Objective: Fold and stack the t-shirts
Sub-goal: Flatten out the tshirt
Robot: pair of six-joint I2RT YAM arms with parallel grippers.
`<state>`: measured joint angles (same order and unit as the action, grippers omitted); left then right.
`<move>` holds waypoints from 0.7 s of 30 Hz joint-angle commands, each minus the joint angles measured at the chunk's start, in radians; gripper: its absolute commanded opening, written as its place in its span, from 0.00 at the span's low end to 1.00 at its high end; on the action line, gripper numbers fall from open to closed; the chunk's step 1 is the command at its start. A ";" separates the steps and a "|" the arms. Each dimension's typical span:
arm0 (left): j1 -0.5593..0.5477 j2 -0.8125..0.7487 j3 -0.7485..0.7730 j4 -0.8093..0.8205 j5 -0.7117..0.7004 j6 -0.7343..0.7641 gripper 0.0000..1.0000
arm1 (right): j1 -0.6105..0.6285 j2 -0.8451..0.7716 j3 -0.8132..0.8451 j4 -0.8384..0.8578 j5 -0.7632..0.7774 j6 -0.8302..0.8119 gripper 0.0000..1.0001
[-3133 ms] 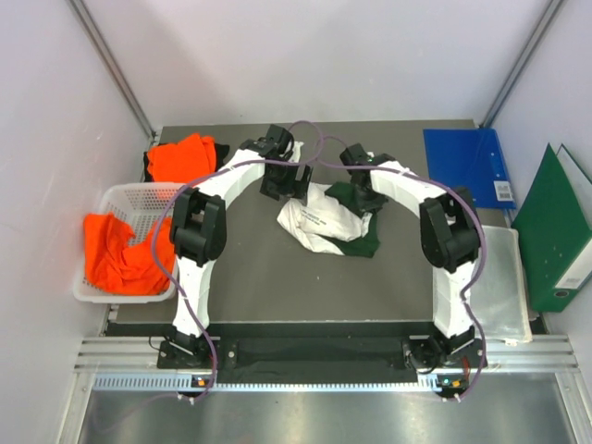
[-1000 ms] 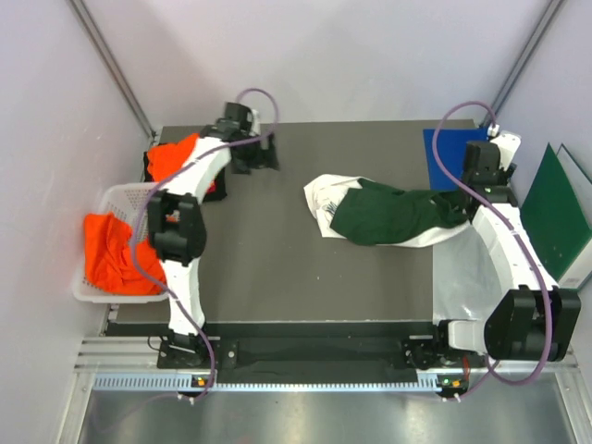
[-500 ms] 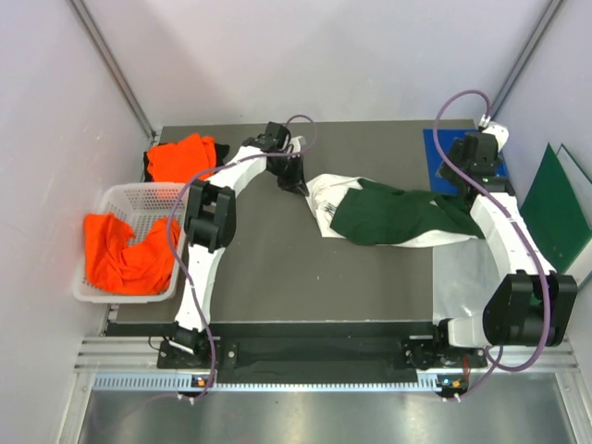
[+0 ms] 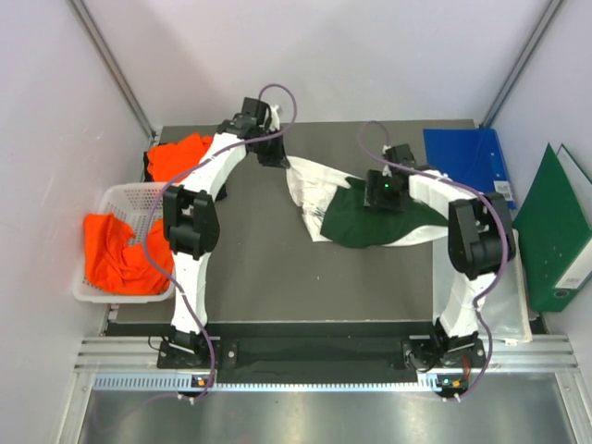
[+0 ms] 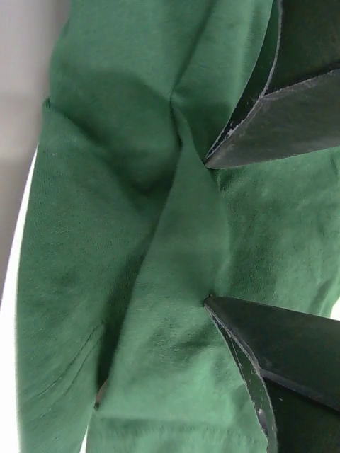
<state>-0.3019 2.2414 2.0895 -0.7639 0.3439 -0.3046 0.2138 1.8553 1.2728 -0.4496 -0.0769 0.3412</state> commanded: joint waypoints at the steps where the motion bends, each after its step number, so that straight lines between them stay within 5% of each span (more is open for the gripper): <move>1: 0.046 -0.094 0.035 -0.012 -0.066 -0.005 0.00 | 0.050 0.071 0.144 -0.053 -0.041 0.001 0.70; 2: 0.049 -0.095 0.035 -0.017 -0.072 -0.008 0.00 | 0.055 0.094 0.164 -0.067 -0.038 0.004 0.66; 3: 0.052 -0.097 0.034 -0.017 -0.071 -0.007 0.00 | 0.058 0.135 0.204 -0.083 -0.046 -0.001 0.51; 4: 0.058 -0.098 0.032 -0.020 -0.072 -0.005 0.00 | 0.065 0.151 0.223 -0.099 -0.043 -0.001 0.15; 6: 0.067 -0.098 0.033 -0.026 -0.075 -0.005 0.00 | 0.071 0.156 0.255 -0.127 -0.011 0.005 0.00; 21: 0.194 -0.062 0.047 -0.072 -0.192 -0.039 0.00 | 0.072 -0.363 0.103 -0.210 0.184 -0.001 0.00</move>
<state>-0.1654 2.1906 2.0945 -0.8268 0.2226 -0.3275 0.2916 1.6341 1.4250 -0.5995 0.0578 0.3412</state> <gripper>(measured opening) 0.015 0.010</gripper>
